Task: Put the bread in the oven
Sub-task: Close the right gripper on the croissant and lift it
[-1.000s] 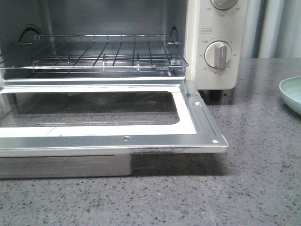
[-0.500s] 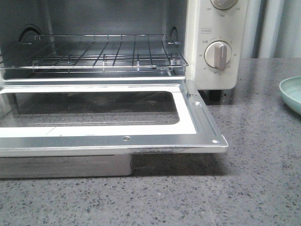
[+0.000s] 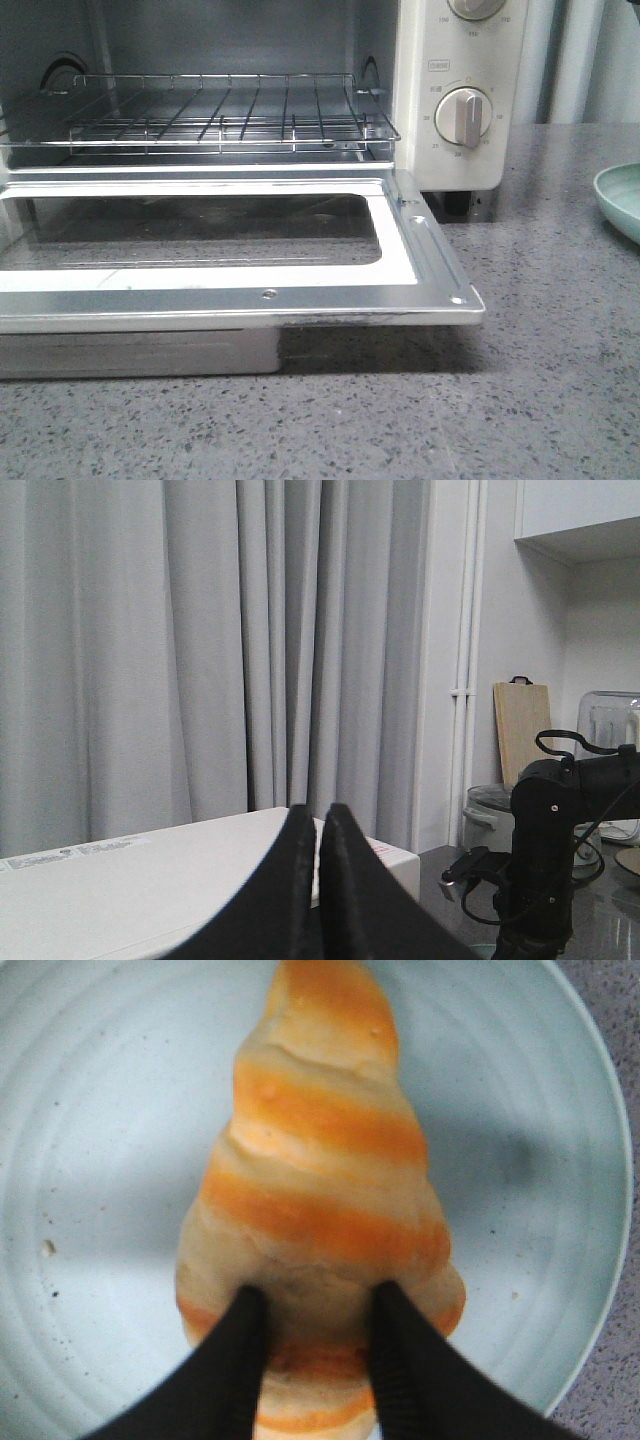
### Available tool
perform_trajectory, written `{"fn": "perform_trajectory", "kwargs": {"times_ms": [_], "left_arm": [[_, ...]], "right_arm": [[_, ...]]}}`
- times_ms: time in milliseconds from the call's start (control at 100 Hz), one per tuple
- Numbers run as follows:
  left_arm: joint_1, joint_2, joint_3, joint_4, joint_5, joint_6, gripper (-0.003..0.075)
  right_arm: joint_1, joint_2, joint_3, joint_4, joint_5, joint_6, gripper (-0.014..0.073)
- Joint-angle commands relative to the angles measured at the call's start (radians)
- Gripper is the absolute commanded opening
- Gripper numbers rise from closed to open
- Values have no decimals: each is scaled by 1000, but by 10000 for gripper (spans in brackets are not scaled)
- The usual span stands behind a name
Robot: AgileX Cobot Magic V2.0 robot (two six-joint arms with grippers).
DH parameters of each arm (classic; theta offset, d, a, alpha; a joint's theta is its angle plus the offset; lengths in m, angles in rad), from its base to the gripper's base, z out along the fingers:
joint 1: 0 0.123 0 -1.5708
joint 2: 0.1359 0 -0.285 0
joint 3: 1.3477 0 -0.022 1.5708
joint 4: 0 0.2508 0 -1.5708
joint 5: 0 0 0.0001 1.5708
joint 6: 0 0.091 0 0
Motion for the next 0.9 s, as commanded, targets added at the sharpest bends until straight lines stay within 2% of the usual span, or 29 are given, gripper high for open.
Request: {"fn": "perform_trajectory", "kwargs": {"times_ms": [0, 70, 310, 520, 590, 740, 890], "left_arm": [[-3, 9, -33, -42, 14, 0, -21], [-3, 9, -33, -42, 14, 0, -21], [-3, 9, -33, -42, 14, 0, -21], [-3, 9, -33, -42, 15, 0, -21], [-3, 9, -33, -42, 15, 0, -21], [-3, 9, -33, -42, 22, 0, -21], [-3, 9, -33, -42, 30, 0, -21]], "right_arm": [[-8, -27, -10, -16, 15, -4, 36], [-8, -27, -10, -16, 16, -4, -75], [-8, -60, -10, -16, 27, -6, -75], [-8, -218, -10, -14, 91, -30, -75], [-8, -293, -10, 24, 91, -86, -75], [-3, -453, -10, 187, 91, -254, -75], [55, -567, -10, 239, 91, -344, -75]]}}
